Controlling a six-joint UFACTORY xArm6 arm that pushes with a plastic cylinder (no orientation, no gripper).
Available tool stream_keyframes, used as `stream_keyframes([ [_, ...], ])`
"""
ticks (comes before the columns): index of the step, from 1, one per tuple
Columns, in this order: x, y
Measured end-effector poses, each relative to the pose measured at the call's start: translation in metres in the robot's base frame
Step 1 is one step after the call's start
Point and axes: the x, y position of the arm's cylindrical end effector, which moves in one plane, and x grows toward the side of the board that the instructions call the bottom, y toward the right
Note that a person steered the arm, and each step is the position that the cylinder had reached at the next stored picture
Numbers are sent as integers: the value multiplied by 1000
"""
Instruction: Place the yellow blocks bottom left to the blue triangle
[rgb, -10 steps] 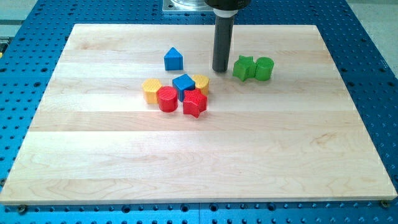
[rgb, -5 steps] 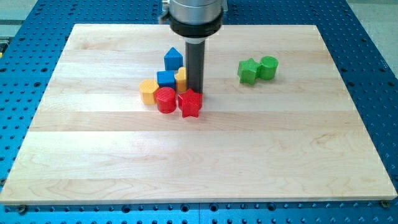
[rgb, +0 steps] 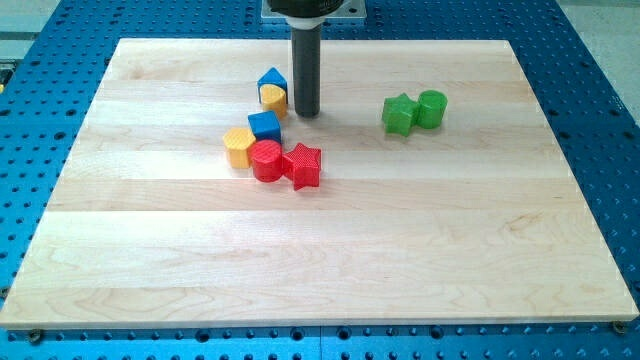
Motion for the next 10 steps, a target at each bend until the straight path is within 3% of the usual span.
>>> stream_keyframes([
  [2, 8, -82],
  [3, 45, -108],
  [6, 78, -50],
  [7, 112, -16],
  [8, 148, -20],
  [9, 145, -56],
  [10, 99, -68],
])
